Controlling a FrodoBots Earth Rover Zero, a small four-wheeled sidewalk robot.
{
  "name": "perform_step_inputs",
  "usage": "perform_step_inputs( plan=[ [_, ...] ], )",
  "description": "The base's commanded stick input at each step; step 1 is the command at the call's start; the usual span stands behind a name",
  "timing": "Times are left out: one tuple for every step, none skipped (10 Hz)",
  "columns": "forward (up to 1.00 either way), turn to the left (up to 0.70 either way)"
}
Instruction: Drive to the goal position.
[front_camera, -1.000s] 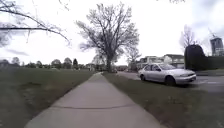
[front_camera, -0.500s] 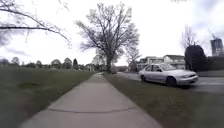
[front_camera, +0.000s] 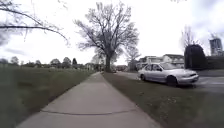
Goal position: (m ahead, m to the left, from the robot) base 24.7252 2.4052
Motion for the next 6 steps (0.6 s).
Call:
perform_step_inputs(
  plan=[
    [0.70,0.00],
    [0.70,0.00],
    [0.70,0.00],
    [0.83,0.00],
    [0.85,0.00],
    [0.85,0.00]
  ],
)
